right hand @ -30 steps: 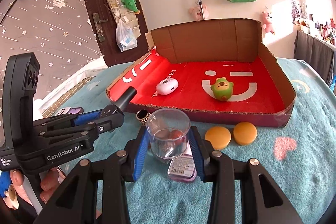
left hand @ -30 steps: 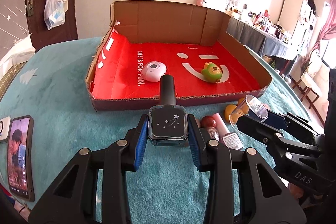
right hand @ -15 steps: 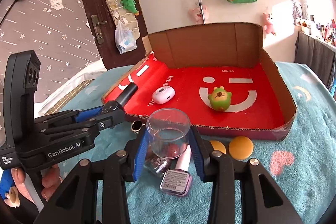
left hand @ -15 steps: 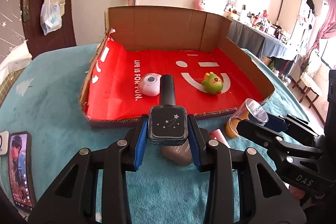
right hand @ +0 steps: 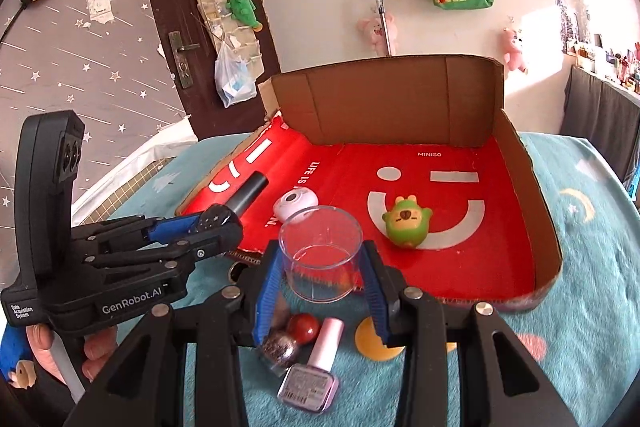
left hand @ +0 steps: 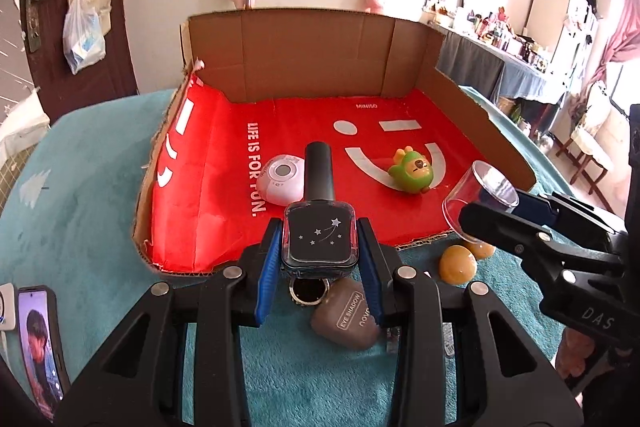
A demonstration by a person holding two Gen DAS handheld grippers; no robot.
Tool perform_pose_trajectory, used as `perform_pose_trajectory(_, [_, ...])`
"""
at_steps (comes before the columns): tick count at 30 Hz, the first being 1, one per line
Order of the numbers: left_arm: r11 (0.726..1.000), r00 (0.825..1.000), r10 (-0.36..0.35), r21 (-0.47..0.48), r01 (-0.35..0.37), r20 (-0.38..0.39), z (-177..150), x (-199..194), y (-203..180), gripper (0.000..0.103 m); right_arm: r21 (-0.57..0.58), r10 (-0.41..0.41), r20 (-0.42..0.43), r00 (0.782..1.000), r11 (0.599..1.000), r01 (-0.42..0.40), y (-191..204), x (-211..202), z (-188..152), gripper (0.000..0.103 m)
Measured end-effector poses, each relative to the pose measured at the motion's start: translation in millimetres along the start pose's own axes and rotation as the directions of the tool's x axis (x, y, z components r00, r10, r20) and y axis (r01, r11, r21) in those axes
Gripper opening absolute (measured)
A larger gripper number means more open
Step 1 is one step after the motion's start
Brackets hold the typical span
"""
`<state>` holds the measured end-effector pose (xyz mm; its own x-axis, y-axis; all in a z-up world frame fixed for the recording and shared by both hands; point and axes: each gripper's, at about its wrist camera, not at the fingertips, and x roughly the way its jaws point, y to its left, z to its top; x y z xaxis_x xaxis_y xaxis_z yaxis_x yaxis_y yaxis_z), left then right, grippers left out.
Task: Organize rigid objects
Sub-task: 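Carry the black bottle and clear cup into the red box and lower them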
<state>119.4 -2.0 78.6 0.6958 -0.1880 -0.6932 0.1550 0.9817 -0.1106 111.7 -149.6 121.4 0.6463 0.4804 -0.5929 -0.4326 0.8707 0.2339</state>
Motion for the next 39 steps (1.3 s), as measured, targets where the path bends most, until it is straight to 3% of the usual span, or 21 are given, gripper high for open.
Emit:
perform_pose_trajectory(6, [1.0, 0.999, 0.013, 0.012, -0.012, -0.039, 6.1, 15.1, 3.5, 0.034, 0.01, -0.003, -0.037, 0.999, 1.0, 0.003, -9.3, 14.6, 8.3, 0.042])
perform_pose_trajectory(15, [0.998, 0.989, -0.046, 0.042, 0.052, -0.144, 9.4, 45.7, 0.2, 0.034, 0.066, 0.02, -0.132, 0.991, 0.998, -0.012, -25.7, 48.8, 10.0, 0.042])
perform_pose_trajectory(22, [0.998, 0.974, -0.058, 0.003, 0.061, -0.217, 12.4, 76.7, 10.1, 0.034, 0.093, 0.015, -0.207, 0.978, 0.996, 0.005, -31.7, 73.1, 10.5, 0.042])
perform_pose_trajectory(24, [0.997, 0.974, -0.077, -0.017, 0.075, -0.215, 13.4, 78.7, 14.3, 0.034, 0.086, 0.003, -0.218, 0.976, 0.996, 0.016, -32.6, 77.6, 10.4, 0.042])
perform_pose_trajectory(39, [1.0, 0.98, -0.002, -0.025, -0.003, -0.2, 21.4, 92.1, 27.5, 0.034, 0.047, -0.049, -0.212, 0.976, 0.997, 0.06, -32.8, 92.8, 10.9, 0.042])
